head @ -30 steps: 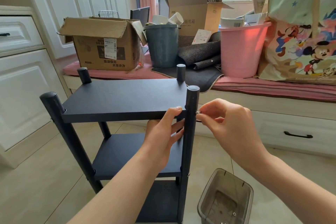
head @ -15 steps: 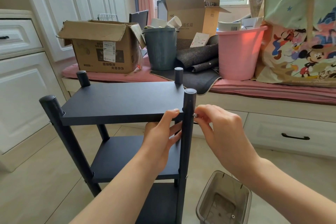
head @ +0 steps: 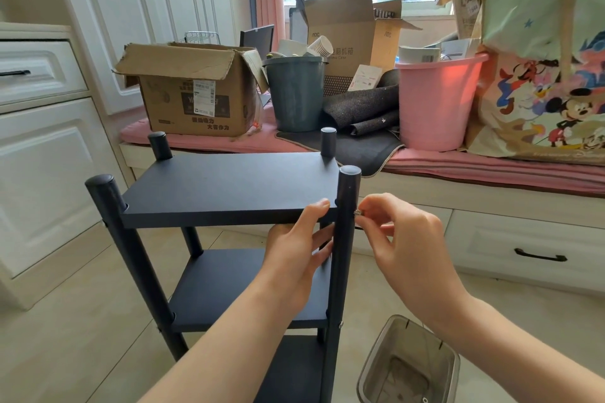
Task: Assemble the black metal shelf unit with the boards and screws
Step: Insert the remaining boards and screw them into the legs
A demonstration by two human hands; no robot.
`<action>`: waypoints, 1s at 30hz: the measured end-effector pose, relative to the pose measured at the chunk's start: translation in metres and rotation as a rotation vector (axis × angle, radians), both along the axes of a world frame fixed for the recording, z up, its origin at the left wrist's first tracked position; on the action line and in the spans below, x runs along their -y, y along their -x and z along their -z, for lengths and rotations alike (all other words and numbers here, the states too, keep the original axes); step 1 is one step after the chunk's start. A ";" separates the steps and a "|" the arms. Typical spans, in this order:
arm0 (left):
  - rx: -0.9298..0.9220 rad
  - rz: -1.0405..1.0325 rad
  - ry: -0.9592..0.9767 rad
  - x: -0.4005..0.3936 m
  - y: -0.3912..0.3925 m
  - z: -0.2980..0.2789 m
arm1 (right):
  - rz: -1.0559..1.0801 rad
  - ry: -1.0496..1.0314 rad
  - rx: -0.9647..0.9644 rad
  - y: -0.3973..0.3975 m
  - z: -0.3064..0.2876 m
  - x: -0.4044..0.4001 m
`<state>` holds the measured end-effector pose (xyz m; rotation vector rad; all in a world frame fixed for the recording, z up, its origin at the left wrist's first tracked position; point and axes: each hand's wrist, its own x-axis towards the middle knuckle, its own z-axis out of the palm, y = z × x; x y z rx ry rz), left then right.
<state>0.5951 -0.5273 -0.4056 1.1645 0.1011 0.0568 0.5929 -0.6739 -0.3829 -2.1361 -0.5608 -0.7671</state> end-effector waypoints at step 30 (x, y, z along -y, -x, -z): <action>0.000 -0.008 0.048 0.000 -0.002 -0.005 | 0.004 -0.052 0.015 -0.009 -0.001 -0.005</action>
